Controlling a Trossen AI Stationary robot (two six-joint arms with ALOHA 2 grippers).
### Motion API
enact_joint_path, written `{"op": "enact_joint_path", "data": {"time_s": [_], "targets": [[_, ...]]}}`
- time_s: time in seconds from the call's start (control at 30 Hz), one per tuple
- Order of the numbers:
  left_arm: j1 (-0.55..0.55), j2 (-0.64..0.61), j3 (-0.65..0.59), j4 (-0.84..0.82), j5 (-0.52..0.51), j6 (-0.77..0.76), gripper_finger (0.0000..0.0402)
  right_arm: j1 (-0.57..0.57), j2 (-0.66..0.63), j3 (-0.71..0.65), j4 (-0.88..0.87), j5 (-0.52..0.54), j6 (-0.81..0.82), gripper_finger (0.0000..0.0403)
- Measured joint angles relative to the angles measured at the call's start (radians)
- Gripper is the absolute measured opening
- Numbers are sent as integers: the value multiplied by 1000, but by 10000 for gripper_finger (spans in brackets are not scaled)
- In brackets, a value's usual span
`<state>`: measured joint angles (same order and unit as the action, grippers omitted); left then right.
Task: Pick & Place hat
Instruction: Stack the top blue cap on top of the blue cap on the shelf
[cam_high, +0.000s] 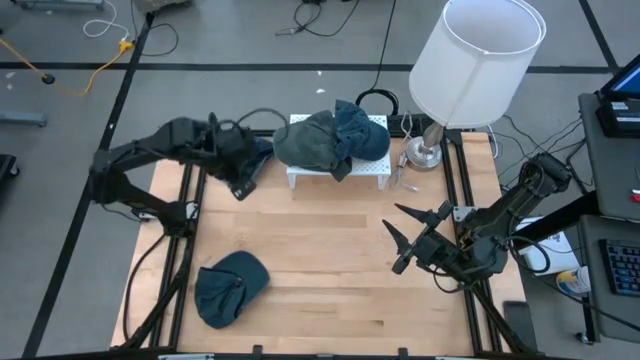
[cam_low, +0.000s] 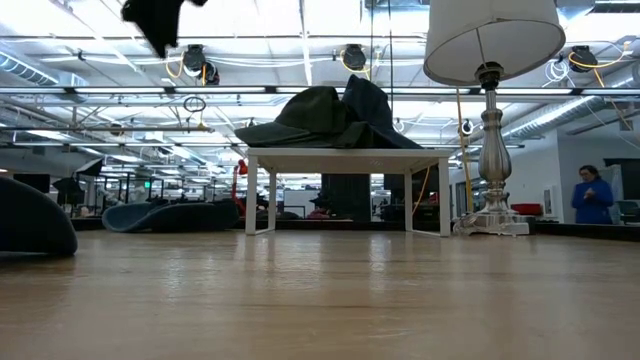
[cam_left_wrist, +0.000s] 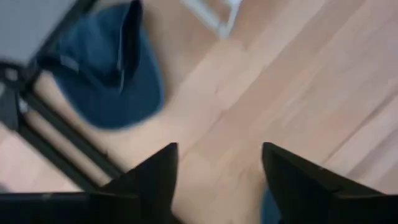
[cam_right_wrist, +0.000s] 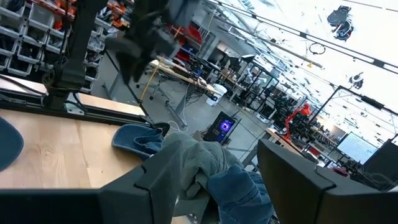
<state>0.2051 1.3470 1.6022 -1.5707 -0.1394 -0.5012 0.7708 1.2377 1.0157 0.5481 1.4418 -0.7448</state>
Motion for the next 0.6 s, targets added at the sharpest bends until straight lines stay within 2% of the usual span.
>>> {"op": "enact_joint_path", "data": {"time_s": [0.2,0.33,0.5,0.6], "targets": [[-50,-28,-229,5,-16,-109,303,-6,0,0,0,1,0,201],[-92,-29,-367,37,-123,-197,326,-14,0,0,0,0,0,201],[-123,-29,-529,214,-279,-214,335,-34,0,0,0,-2,0,201],[-127,-29,-619,367,-335,-207,336,-50,0,0,0,-2,0,201]]}}
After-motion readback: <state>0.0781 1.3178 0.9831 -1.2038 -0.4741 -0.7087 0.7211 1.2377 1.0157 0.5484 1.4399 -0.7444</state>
